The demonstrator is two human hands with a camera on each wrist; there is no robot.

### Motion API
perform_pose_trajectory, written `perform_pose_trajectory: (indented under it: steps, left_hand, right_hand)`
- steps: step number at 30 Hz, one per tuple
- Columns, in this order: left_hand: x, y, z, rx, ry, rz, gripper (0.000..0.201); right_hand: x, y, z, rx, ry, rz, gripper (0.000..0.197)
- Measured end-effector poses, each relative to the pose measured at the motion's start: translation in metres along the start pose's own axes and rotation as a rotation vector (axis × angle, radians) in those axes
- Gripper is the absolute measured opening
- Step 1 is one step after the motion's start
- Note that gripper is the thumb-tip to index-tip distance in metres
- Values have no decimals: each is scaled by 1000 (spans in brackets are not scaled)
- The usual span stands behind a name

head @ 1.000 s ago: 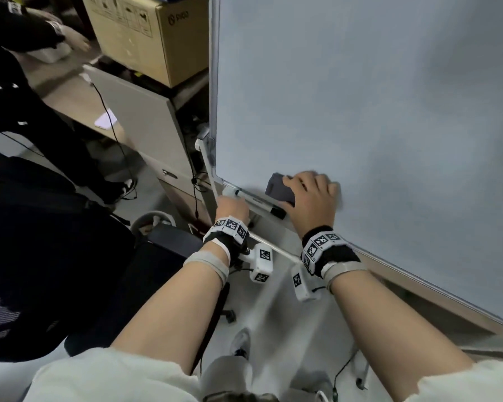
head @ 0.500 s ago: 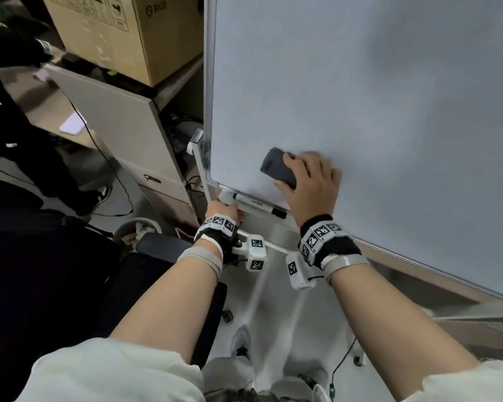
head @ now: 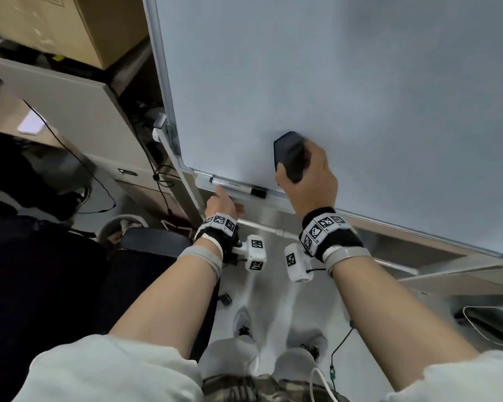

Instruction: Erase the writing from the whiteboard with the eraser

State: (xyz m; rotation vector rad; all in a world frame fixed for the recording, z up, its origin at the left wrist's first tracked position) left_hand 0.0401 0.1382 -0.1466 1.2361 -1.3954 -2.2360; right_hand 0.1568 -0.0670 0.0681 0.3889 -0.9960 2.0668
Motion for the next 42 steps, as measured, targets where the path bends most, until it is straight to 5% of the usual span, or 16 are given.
perform_pose_trajectory:
  steps: [6,11,16,23,32,42]
  left_hand:
    - [3,47,-23,78,-12,29,81]
    - [21,19,-24,61,19,84,105]
    - [24,42,-31,137,68,95,83]
    - [25,58,-28,165,162,72,48]
    - [26,68,-36,214,264,133,43]
    - [35,64,-36,254,198,143,54]
  right_hand:
    - [-8,15,1,92,-131,-58,75]
    - [-20,35,-1,186,-96,-113,73]
    - [-52,75,-1,255,-40,-277,68]
    - [-64,99,6,238,42,-248,63]
    - [-93,125,-12,610,301,-391,87]
    - [-80,124,-25,644,267,-437,62]
Point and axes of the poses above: each hand's wrist, its own y-axis away from the middle knuckle, its own z-axis out of the back of the hand, x = y × z, the point moved 9 cm from there along -y, towards the middle knuckle, and after that the axes turned 13 degrees about z, right-handed, at the moved point
